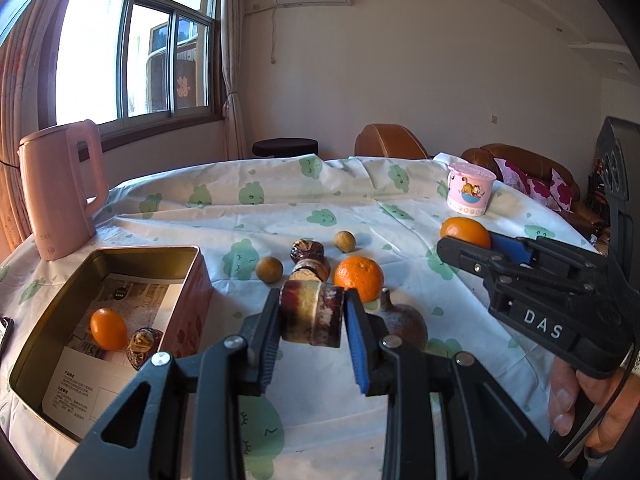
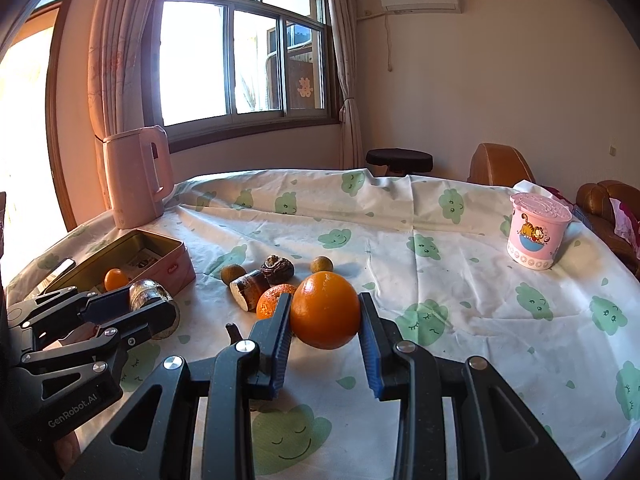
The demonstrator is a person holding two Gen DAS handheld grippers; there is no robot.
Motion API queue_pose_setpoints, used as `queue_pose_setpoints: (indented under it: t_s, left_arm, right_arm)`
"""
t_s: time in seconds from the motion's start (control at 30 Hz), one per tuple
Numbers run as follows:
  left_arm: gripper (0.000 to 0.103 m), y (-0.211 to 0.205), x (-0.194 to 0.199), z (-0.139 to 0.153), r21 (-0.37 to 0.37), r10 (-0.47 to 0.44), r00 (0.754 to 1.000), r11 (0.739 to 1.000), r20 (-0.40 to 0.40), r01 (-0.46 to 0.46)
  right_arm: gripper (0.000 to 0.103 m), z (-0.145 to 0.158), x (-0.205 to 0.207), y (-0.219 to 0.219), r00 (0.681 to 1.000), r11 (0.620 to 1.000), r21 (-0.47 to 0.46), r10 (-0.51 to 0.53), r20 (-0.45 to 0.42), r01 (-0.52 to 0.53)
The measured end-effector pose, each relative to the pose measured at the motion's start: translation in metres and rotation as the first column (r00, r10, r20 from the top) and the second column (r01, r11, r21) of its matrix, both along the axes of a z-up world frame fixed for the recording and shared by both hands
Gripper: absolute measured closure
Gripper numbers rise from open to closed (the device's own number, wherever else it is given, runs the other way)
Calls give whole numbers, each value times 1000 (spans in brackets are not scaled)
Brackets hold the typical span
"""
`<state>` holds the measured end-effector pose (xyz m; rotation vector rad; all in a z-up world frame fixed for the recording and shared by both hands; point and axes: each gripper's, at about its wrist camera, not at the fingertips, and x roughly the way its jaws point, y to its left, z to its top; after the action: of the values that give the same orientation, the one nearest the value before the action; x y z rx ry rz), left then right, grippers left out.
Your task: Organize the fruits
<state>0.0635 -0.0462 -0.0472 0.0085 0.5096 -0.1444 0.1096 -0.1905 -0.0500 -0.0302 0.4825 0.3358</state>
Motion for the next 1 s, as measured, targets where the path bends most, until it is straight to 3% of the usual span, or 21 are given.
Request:
queue_pose_setpoints:
  t_s: [1.0]
  left_arm:
    - [71, 4, -17, 11, 9, 41, 993, 999, 107, -42]
  right_arm:
    - [70, 8, -19, -3, 994, 1000, 17, -12, 111, 10]
